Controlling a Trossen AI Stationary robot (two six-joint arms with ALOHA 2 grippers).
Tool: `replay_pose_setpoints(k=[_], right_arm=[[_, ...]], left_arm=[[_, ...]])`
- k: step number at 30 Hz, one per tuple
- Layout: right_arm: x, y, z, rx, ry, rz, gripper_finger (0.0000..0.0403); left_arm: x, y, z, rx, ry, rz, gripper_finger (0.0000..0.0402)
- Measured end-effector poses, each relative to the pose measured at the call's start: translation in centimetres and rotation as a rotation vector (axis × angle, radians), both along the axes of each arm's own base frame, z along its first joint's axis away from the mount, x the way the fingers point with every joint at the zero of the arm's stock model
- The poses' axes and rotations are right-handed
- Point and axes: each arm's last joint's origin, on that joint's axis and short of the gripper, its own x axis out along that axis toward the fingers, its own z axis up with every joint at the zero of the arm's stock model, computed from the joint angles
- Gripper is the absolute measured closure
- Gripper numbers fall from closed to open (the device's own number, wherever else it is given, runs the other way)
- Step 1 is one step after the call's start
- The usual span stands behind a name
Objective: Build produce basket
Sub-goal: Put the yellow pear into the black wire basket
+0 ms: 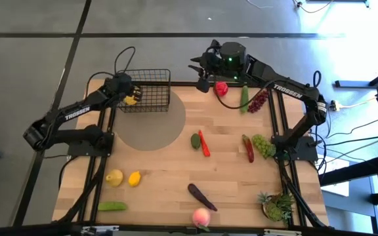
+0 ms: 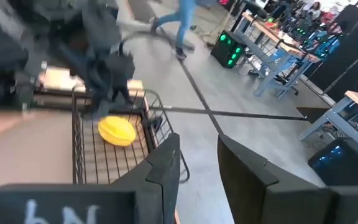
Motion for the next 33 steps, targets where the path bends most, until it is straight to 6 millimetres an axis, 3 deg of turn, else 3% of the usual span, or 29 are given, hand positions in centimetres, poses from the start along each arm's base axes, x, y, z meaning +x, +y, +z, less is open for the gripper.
replay_pose_setpoints(k=[11, 21, 26, 33], right_arm=[[-0.3, 0.1, -0.8, -0.010, 0.102, 0.017, 0.0292], [-0.3, 0.1, -0.9, -0.004, 0.115, 0.019, 0.0292], [-0.3, 0.1, -0.9, -0.003, 0.116, 0.019, 0.0292], [-0.3, 0.1, -1.0, -0.002, 0.120, 0.018, 0.0292]], left_arm=[[-0.5, -5.6, 2.6, -0.131, -0.188, -0.442, 0.0313], [-2.1, -10.5, 8.5, -0.314, -0.165, -0.683, 0.0313], [-3.3, -12.6, 10.1, -0.515, -0.171, -0.754, 0.0315], [-3.8, -15.1, 9.8, -0.891, -0.213, -0.885, 0.0315]])
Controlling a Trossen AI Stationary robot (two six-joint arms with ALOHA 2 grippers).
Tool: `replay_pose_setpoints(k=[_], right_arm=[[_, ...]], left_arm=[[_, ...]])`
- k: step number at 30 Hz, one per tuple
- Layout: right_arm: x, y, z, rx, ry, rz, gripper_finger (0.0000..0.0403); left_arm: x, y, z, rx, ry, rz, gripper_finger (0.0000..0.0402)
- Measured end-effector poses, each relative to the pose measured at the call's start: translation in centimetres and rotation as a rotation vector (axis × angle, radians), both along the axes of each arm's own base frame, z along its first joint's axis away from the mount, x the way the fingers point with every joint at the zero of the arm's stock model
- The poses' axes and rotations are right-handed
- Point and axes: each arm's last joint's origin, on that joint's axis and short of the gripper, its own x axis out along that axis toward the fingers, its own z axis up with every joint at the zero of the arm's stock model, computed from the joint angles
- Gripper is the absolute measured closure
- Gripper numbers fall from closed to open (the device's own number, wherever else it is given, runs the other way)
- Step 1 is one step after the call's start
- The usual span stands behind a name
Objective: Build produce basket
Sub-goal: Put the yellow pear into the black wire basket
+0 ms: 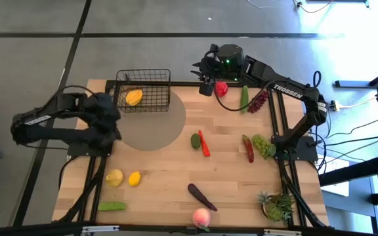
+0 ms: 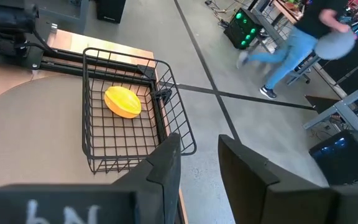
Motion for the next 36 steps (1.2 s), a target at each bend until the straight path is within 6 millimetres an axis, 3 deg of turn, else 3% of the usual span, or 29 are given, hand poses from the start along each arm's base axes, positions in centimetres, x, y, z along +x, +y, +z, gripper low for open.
replay_pose_setpoints(k=[5, 11, 19, 26, 36], right_arm=[[-0.1, 0.0, -0.3, 0.011, 0.026, 0.000, 0.0292], [-0.3, 0.3, -0.8, 0.054, 0.080, 0.039, 0.0292], [-0.3, 0.3, -1.0, 0.061, 0.096, 0.039, 0.0292], [-0.3, 0.3, -1.0, 0.060, 0.092, 0.038, 0.0292], [-0.3, 0.3, -1.0, 0.059, 0.091, 0.038, 0.0292]], left_arm=[[-0.4, -1.6, -1.1, -0.164, 0.146, -0.124, 0.0315], [-0.3, -3.0, -1.2, -0.223, 0.215, -0.201, 0.0315], [2.5, -6.4, -0.3, -0.429, 0.178, -0.252, 0.0315], [3.7, -10.2, -1.4, -0.322, 0.252, -0.226, 0.0315], [3.5, -15.0, -4.3, -0.069, 0.378, -0.304, 0.0315]])
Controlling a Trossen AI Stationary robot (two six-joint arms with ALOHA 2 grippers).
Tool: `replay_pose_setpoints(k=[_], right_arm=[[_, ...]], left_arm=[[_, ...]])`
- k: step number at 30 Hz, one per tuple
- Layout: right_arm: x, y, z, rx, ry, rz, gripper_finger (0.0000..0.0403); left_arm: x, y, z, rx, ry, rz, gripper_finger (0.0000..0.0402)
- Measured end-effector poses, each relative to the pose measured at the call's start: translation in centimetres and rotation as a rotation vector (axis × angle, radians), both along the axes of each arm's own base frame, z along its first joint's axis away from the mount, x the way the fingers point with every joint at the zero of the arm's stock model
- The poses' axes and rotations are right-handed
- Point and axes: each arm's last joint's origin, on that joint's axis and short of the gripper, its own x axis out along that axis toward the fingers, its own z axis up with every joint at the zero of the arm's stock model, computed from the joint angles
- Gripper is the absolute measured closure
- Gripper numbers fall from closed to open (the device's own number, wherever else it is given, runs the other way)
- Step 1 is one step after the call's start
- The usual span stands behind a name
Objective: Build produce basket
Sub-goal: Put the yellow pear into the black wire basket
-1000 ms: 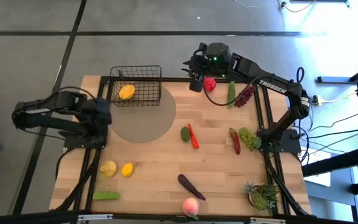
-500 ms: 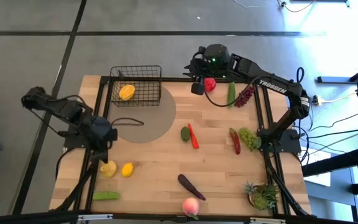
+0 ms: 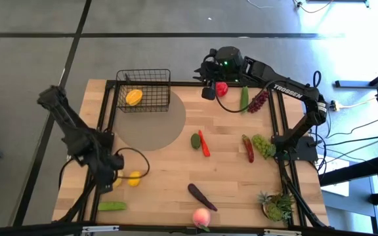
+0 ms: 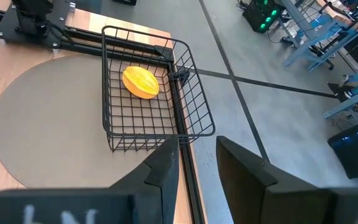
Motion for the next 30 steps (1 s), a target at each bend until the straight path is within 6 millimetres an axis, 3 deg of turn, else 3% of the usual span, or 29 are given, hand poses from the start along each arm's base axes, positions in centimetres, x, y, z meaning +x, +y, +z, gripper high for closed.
replay_pose_setpoints(k=[9, 30], right_arm=[[0.0, 0.0, 0.0, 0.000, 0.000, 0.000, 0.0292], [0.0, 0.0, 0.0, 0.000, 0.001, -0.001, 0.0292]], left_arm=[[-0.4, -2.0, -1.9, 0.158, 0.049, -0.069, 0.0315], [-0.7, -2.4, -2.8, 0.289, 0.041, -0.072, 0.0315]])
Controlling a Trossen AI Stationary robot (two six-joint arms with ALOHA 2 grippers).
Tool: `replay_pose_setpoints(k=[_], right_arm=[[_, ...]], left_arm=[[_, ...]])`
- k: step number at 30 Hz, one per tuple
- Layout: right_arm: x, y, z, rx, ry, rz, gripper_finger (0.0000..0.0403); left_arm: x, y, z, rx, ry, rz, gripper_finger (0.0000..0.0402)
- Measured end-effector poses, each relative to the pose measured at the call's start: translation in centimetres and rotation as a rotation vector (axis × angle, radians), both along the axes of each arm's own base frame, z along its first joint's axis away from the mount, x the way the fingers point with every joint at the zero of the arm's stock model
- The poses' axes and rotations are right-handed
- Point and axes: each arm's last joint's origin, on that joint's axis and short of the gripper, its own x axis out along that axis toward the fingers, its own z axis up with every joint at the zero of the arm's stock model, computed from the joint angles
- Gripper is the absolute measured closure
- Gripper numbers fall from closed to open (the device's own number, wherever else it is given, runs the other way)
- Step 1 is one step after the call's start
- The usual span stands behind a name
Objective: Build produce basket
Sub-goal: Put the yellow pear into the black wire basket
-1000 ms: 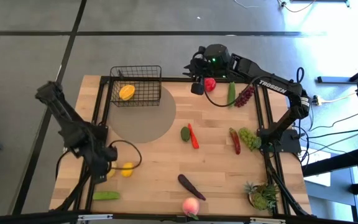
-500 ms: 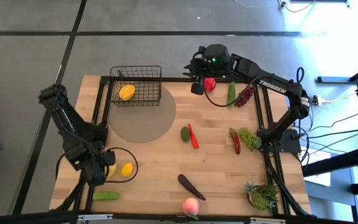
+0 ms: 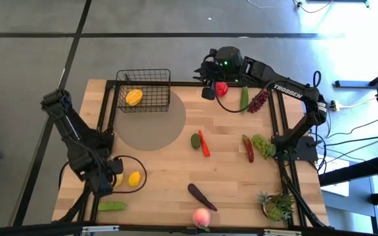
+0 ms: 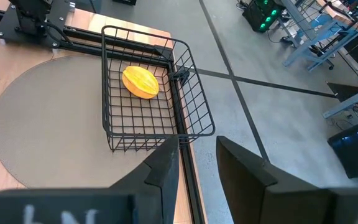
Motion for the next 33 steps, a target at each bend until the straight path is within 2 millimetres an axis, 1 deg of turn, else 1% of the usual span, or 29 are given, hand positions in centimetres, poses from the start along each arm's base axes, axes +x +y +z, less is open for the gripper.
replay_pose_setpoints(k=[13, 19, 33], right_arm=[[0.0, 0.0, 0.0, 0.000, 0.000, 0.000, 0.0292], [0.0, 0.0, 0.0, 0.000, 0.000, 0.000, 0.0292], [0.0, 0.0, 0.0, 0.008, -0.004, -0.005, 0.0292]], left_arm=[[0.4, -1.0, -1.1, 0.027, 0.032, 0.018, 0.0315], [0.4, -1.6, -1.8, 0.008, 0.133, 0.037, 0.0315], [0.4, -1.6, -1.8, 0.010, 0.126, 0.037, 0.0315]])
